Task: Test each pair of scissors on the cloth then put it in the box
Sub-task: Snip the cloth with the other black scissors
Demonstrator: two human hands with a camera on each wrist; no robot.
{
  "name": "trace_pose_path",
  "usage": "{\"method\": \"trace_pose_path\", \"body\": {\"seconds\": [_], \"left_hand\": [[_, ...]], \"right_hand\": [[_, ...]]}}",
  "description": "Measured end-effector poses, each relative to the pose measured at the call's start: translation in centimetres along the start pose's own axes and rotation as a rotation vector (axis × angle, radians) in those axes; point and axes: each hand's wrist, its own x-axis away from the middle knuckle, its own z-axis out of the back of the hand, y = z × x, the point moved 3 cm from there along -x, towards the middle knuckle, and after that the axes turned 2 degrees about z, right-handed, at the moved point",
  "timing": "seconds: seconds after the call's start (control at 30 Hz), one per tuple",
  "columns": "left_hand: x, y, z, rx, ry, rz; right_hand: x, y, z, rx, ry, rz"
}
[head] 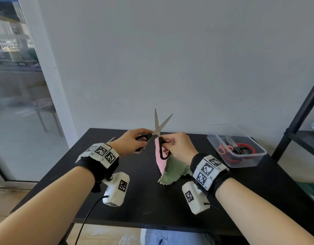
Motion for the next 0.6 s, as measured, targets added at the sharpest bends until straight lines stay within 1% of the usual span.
{"method": "trace_pose_path", "body": {"seconds": [0.07, 0.13, 0.23, 0.3, 0.4, 0.5, 0.57, 0.6], "left_hand": [[-0.3, 0.0, 0.4, 0.104, 0.068, 0.007], [-0.6, 0.0, 0.8, 0.319, 0.159, 0.028], [-1.1, 0.1, 1.3, 0.697, 0.249, 0.073], [-1.3, 0.1, 1.4, 0.827, 0.298, 0.117], [-1.5, 0.2, 1.2, 0.935, 0.368, 0.142], [-1.5, 0.3, 0.5, 0.964, 0.417, 0.158], [-1.6, 0.5, -0.2, 0.915, 0.404, 0.182], [-1.6, 0.6, -0.6, 0.883, 0.369, 0.197]], "right_hand": [[-0.2, 0.2, 0.2, -0.049, 0.021, 0.000], [-0.3, 0.2, 0.5, -0.098, 0.052, 0.003], [-0.7, 0.3, 0.8, -0.126, 0.085, 0.014], [-0.8, 0.3, 0.8, -0.122, 0.094, 0.006], [-0.9, 0.3, 0.8, -0.116, 0.111, -0.008], [-0.9, 0.2, 0.7, -0.095, 0.117, -0.005], [-0.9, 0.1, 0.5, -0.067, 0.110, 0.001], [-0.8, 0.1, 0.4, -0.051, 0.103, 0.007]]}}
